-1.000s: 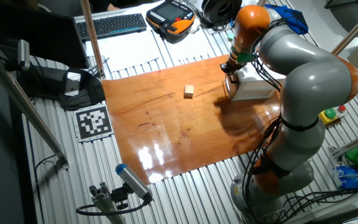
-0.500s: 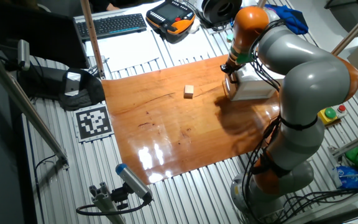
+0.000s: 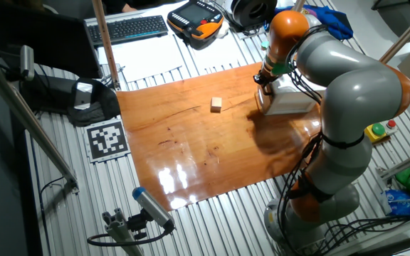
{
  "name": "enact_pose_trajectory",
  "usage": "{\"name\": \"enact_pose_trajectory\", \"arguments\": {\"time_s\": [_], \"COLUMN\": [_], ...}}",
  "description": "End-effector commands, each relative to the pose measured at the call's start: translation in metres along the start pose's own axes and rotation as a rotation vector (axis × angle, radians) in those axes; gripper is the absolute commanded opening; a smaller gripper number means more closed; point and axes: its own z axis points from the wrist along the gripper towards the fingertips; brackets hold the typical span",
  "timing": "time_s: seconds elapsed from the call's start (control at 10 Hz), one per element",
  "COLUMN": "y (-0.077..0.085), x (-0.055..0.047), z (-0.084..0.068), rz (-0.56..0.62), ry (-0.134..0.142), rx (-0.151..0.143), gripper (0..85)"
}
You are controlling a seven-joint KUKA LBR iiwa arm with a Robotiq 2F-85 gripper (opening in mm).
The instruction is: Put things in the drawer
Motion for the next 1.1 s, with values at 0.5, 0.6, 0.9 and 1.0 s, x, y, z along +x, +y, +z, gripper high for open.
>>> {"name": "enact_pose_trajectory", "arguments": {"time_s": [0.5, 0.6, 0.9, 1.0], "y": [0.0064, 0.0063, 0.0062, 0.0054], "x": [-0.0016, -0.0016, -0.0020, -0.0018], "z": [-0.0061, -0.0058, -0.0043, -0.0038], "rz": [0.000, 0.000, -0.002, 0.001], "ry": [-0.026, -0.026, -0.031, -0.031], "rx": [0.026, 0.025, 0.027, 0.032], "gripper": [17.0, 34.0, 34.0, 34.0]}}
